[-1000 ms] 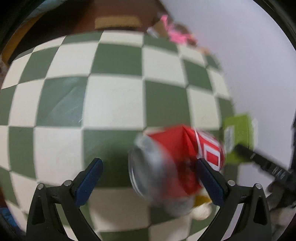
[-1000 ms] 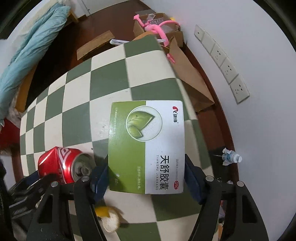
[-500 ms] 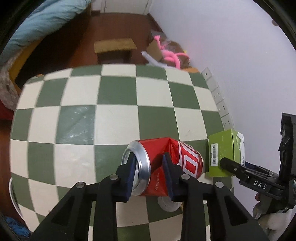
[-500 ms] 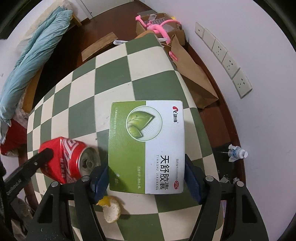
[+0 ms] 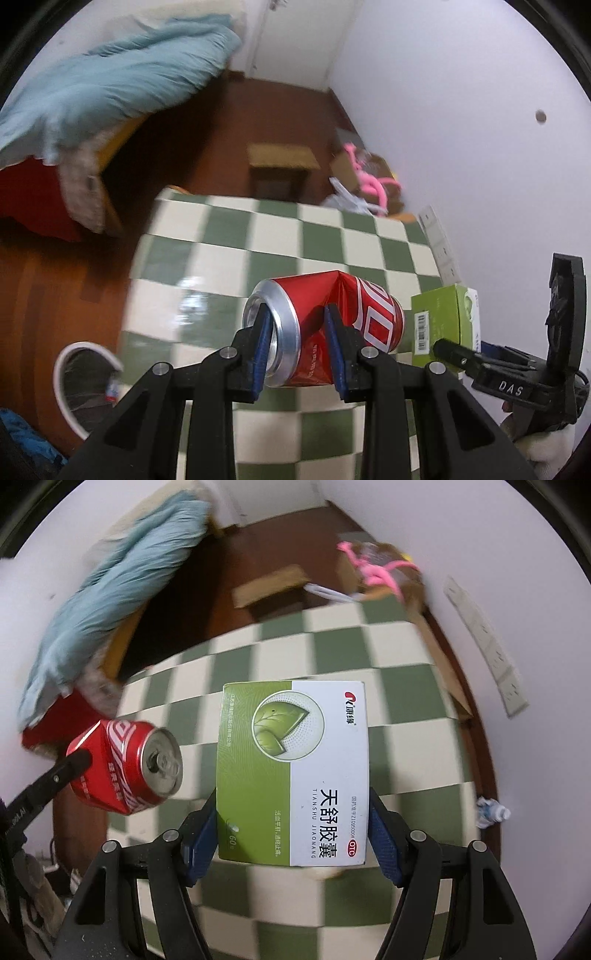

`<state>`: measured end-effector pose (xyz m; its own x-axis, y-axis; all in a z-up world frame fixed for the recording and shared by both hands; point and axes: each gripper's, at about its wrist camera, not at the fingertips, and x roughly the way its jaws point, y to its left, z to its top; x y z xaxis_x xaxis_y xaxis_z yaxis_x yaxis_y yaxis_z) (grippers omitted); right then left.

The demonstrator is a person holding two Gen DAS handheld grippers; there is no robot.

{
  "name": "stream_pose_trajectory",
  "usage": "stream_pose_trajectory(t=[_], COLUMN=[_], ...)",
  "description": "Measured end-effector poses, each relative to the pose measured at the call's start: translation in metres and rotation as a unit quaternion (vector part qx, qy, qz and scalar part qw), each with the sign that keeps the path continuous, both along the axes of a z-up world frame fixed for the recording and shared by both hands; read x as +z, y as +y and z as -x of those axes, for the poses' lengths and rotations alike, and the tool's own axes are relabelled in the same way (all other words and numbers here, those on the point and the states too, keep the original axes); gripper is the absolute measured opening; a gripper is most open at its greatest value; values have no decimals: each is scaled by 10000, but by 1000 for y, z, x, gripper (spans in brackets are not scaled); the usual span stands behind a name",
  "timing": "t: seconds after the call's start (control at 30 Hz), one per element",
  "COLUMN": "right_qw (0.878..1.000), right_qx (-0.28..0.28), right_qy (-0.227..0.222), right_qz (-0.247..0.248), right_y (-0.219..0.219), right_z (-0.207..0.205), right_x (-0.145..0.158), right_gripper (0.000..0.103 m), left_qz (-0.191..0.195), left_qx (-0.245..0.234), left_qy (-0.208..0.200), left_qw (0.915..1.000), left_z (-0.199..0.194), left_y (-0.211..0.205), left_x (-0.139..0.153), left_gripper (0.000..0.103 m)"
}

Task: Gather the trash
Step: 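Carry the can and green box over the bin and open both tools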

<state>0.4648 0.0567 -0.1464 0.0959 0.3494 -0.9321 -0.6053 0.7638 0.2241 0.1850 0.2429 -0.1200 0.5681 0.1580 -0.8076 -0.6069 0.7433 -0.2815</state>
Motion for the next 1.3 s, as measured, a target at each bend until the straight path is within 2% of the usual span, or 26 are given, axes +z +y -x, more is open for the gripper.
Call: stream_pose_trajectory(t=[0.13, 0.3, 0.47, 0.57, 0.7, 0.9, 1.07, 1.1, 1.17, 1.2, 1.23, 1.27, 1.3], right_qw=[9980, 9897, 9766, 9706, 9652, 9608, 9545, 9529, 9521, 9509, 9499, 9489, 9472], right_qx=[549, 1257, 1953, 2246, 2496, 2636, 2756, 2782, 2774, 2773, 2770, 2772, 2805], right_qy=[63, 270, 548, 654, 734, 788, 850, 865, 875, 940, 980, 1011, 1040], right_qz=[-302, -635, -709, -566, -261, 338, 759, 845, 942, 1005, 1062, 1117, 1151], right_y=[41, 98, 160, 196, 236, 286, 314, 319, 324, 327, 329, 332, 334], right_z=[56, 140, 227, 274, 319, 353, 372, 377, 381, 384, 387, 389, 393], right_x=[21, 35, 27, 11, -24, -84, -127, -136, -148, -156, -161, -167, -172], right_gripper=[73, 72, 72, 72, 72, 72, 72, 73, 76, 76, 77, 78, 86], left_qz=[-176, -394, -445, -247, 201, 991, 1593, 1606, 1551, 1549, 1524, 1463, 1428], left_qx=[400, 997, 1619, 1986, 2274, 2400, 2411, 2449, 2572, 2633, 2673, 2728, 2763], left_qy=[-103, -126, 45, 234, 505, 883, 1064, 1173, 1316, 1270, 1249, 1290, 1319], left_qw=[9990, 9942, 9858, 9795, 9723, 9617, 9514, 9489, 9447, 9437, 9433, 9421, 9412], left_z=[65, 157, 244, 288, 320, 339, 346, 348, 357, 360, 365, 370, 375], left_y=[23, 54, 88, 112, 138, 167, 181, 182, 184, 185, 185, 184, 186], left_x=[22, 41, 30, -2, -59, -147, -195, -200, -205, -204, -203, -201, -199], left_gripper=[25, 25, 25, 25, 25, 25, 26, 29, 53, 74, 84, 85, 85])
